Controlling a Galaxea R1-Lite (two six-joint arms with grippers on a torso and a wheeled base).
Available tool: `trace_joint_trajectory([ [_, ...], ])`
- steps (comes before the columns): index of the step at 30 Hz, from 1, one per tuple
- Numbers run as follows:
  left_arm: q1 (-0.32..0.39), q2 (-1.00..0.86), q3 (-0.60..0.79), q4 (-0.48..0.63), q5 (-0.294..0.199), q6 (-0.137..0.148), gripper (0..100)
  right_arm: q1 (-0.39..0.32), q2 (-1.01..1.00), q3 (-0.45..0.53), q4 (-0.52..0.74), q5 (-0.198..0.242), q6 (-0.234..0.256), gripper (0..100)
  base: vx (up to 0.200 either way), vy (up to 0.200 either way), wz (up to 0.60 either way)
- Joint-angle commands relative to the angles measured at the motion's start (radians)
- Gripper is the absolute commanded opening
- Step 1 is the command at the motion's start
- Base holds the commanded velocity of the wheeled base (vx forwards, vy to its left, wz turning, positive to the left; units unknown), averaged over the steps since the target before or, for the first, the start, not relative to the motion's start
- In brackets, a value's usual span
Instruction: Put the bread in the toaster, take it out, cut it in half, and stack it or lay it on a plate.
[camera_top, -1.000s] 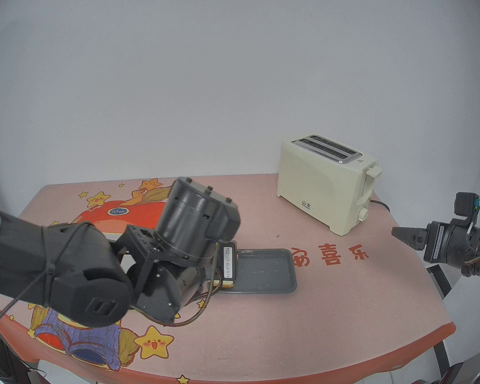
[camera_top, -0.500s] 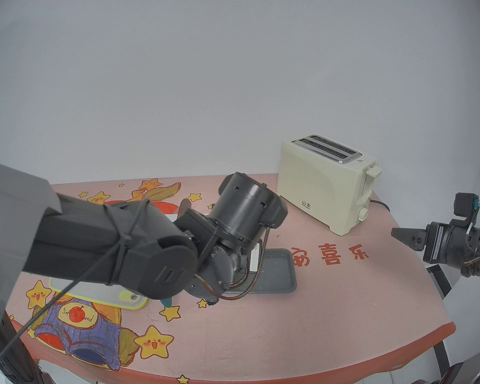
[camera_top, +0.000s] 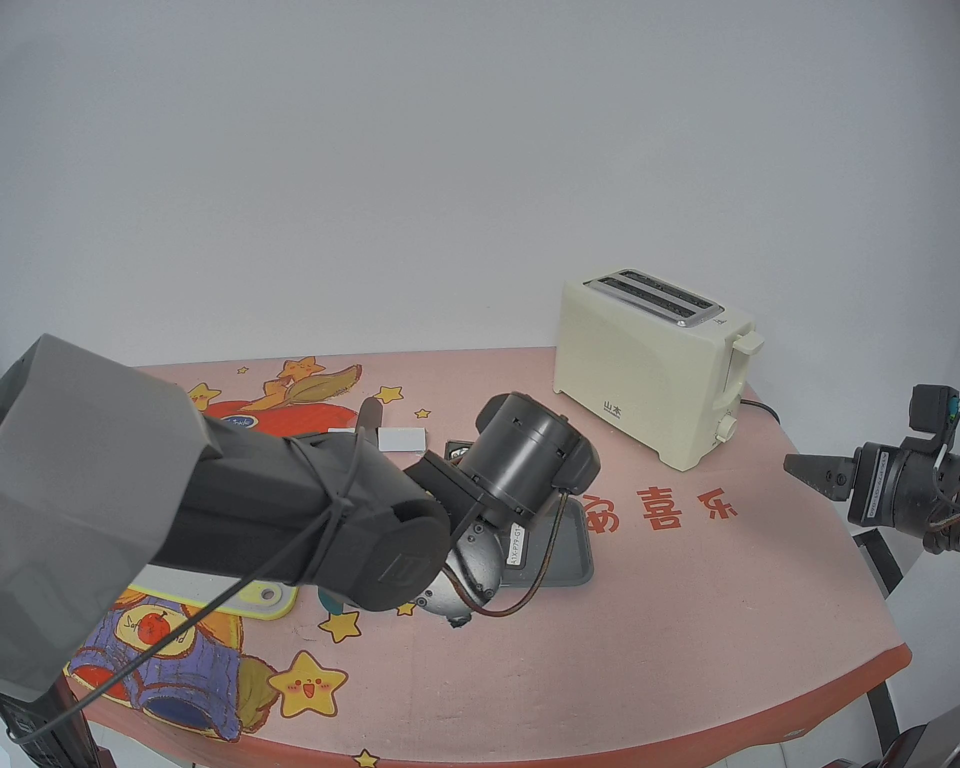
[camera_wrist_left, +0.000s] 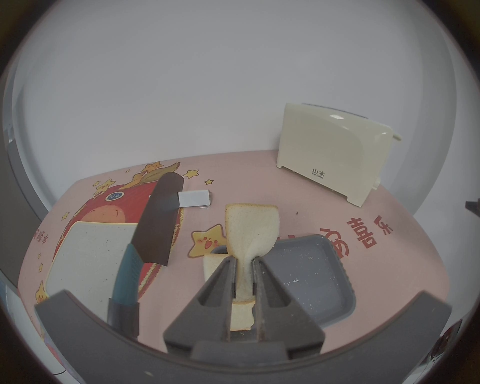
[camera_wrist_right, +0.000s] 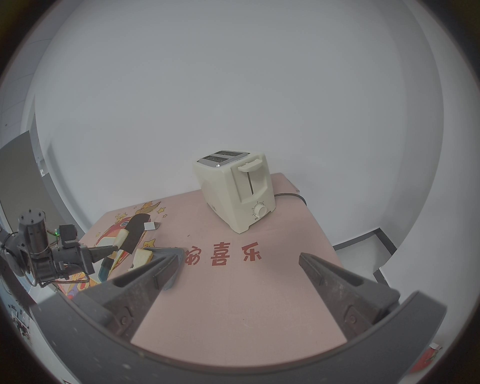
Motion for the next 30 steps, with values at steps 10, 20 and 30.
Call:
trace_joint_trajectory([
  [10,-0.029,-0.011,-0.005,0.047,0.007,-0.025,0,0.002,-0.001,-0.001,0.0,-0.001,0.0,100,0.0,0.0,0.0],
  [20,-0.028,-0.022,-0.009,0.045,0.023,-0.021,100,0.002,-0.002,-0.001,-0.002,-0.001,0.0,100,0.0,0.0,0.0],
  [30,-0.028,-0.094,0.032,0.056,0.037,-0.021,100,0.002,-0.002,-0.001,-0.002,-0.001,0.0,100,0.0,0.0,0.0],
])
